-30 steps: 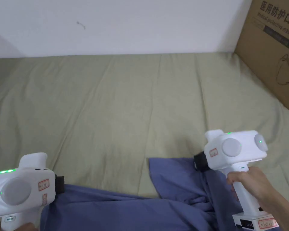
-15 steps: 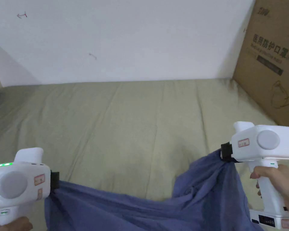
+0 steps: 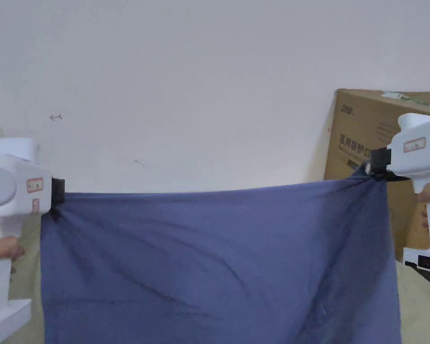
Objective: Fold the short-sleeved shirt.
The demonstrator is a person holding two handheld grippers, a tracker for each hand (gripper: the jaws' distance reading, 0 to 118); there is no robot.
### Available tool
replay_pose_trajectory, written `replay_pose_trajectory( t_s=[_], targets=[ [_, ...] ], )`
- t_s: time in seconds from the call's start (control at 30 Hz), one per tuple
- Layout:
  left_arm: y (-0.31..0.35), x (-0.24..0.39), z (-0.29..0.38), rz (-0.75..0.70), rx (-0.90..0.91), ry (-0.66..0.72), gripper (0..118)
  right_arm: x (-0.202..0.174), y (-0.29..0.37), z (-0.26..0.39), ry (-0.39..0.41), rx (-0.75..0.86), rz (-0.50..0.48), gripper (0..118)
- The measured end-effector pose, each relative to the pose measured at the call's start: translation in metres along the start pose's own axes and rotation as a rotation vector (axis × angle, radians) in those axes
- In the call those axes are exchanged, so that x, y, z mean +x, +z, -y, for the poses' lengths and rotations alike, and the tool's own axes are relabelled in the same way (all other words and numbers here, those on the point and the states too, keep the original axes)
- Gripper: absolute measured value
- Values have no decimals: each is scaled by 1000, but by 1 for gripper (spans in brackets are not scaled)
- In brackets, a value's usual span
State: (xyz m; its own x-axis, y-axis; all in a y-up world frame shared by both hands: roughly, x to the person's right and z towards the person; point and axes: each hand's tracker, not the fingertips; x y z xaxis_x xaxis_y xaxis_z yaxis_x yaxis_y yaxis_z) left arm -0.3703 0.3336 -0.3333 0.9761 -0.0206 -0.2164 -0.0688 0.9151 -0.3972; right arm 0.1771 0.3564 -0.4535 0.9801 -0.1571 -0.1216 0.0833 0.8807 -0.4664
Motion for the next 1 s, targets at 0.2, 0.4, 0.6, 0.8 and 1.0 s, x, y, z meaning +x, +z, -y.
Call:
replay_pose_trajectory(
  t_s=[0.2, 0.4, 0.6, 0.8, 1.0],
  targets=[
    [-2, 2, -79, -37, 93, -29, 2, -23, 8, -77, 4, 109, 41, 3],
    [-29, -12, -183, -45, 209, 46, 2, -47, -15, -173, -62, 196, 58, 3],
    [-58, -5, -265, -168, 291, -53, 2, -84, -28, -249, -26, 307, 89, 3],
    [-68, -12, -285, -195, 399, -29, 2, -93, -41, -266, -46, 346, 64, 3],
    [-117, -14, -238, -191, 306, -57, 2, -94, -89, -231, -9, 275, 70, 3]
  ],
)
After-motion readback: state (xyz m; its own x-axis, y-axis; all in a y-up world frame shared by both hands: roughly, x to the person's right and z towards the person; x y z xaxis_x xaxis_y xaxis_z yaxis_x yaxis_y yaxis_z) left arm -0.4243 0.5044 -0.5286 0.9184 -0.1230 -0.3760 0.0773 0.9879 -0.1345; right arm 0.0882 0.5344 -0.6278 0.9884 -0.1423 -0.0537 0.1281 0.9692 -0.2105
